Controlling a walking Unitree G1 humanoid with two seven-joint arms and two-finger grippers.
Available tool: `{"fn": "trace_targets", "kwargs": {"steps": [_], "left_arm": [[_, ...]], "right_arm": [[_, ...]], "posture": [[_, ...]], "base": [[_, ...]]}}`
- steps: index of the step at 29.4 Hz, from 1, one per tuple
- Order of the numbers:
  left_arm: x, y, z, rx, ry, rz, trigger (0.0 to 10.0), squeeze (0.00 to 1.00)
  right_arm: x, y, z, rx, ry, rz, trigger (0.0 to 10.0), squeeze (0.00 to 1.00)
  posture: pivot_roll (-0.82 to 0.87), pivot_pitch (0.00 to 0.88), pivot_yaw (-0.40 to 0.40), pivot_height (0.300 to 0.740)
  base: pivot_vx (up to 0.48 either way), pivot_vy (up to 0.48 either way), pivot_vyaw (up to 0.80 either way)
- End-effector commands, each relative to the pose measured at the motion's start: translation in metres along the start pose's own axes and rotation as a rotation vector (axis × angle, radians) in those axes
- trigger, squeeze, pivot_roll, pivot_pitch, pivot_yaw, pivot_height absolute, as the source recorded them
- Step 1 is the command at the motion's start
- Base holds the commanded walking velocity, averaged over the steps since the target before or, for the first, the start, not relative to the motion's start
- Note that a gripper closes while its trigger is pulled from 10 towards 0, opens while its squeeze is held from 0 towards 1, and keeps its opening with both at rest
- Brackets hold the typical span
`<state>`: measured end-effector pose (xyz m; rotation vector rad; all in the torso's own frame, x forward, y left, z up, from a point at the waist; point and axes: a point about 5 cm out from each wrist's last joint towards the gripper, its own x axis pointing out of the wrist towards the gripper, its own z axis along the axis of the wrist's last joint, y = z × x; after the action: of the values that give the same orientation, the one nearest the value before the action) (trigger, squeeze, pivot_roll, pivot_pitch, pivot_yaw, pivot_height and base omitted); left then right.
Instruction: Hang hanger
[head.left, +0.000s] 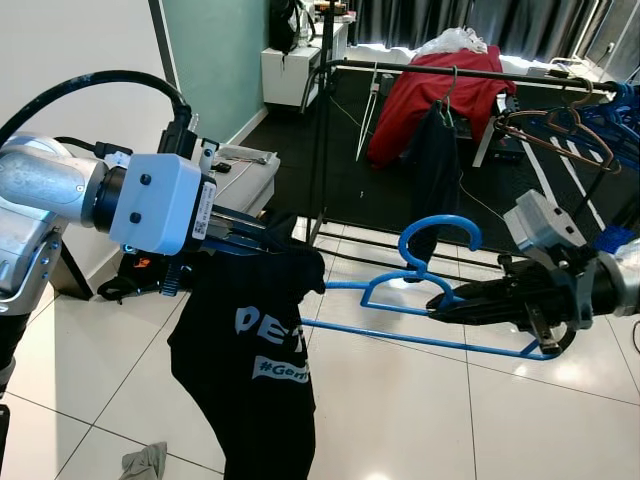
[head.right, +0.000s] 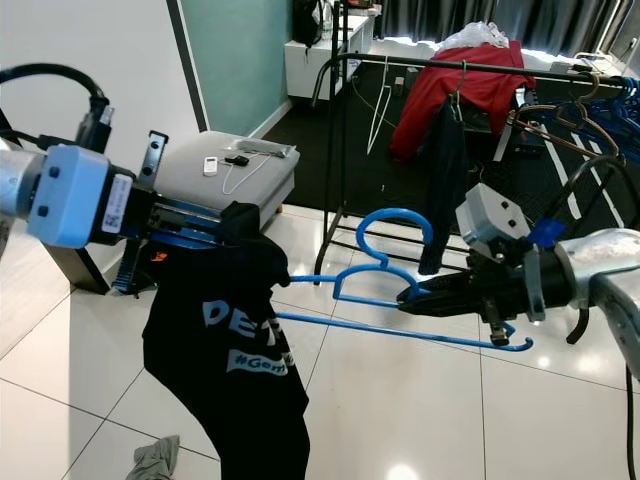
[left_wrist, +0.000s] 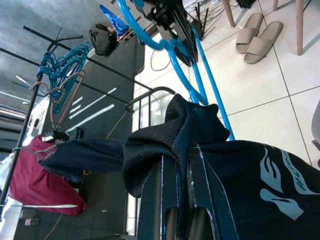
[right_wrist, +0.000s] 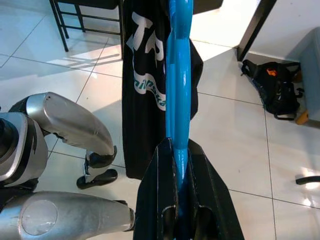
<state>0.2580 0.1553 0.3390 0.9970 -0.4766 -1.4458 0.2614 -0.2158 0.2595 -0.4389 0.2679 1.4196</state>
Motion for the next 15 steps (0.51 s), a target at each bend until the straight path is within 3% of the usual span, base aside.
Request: {"fn": "trace_targets", "kwargs": {"steps": [1,4,5,8,9,12,13,15], "left_arm": [[0.003,0.004,0.01,0.04,-0.033,0.002,10.0,0.0],[0.004,0.004,0.014,0.048,-0.049,-0.005,10.0,0.0],[0.009,0.003,0.026,0.077,-0.077,-0.066,10.0,0.0],[0.009,0.003,0.026,0.077,-0.077,-0.066,10.0,0.0],[0.012,0.001,0.034,0.098,-0.094,-0.112,10.0,0.0],[0.012,0.001,0.034,0.098,-0.094,-0.112,10.0,0.0],[0.013,0.0,0.04,0.122,-0.105,-0.139,10.0,0.0],[0.013,0.0,0.04,0.122,-0.105,-0.139,10.0,0.0]], "right_arm": [[0.005,-0.001,0.003,-0.023,0.002,0.01,10.0,0.0],[0.009,-0.002,0.002,-0.026,0.004,0.011,10.0,0.0],[0.025,-0.008,-0.007,-0.026,0.036,0.044,10.0,0.0],[0.025,-0.008,-0.007,-0.026,0.036,0.044,10.0,0.0],[0.036,-0.011,-0.013,-0.029,0.063,0.072,10.0,0.0],[0.036,-0.011,-0.013,-0.029,0.063,0.072,10.0,0.0],[0.047,-0.017,-0.019,-0.031,0.096,0.067,10.0,0.0],[0.047,-0.017,-0.019,-0.031,0.096,0.067,10.0,0.0]], "posture": [[-0.03,0.0,-0.043,0.74],[-0.03,0.0,-0.043,0.74],[0.0,0.0,-0.053,0.74],[0.0,0.0,-0.053,0.74],[0.0,0.0,-0.053,0.74],[0.0,0.0,-0.053,0.74],[0.01,0.0,-0.059,0.74],[0.01,0.0,-0.059,0.74]], "base": [[0.0,0.0,0.0],[0.0,0.0,0.0],[0.0,0.0,0.0],[0.0,0.0,0.0],[0.0,0.0,0.0],[0.0,0.0,0.0],[0.0,0.0,0.0],[0.0,0.0,0.0]]}}
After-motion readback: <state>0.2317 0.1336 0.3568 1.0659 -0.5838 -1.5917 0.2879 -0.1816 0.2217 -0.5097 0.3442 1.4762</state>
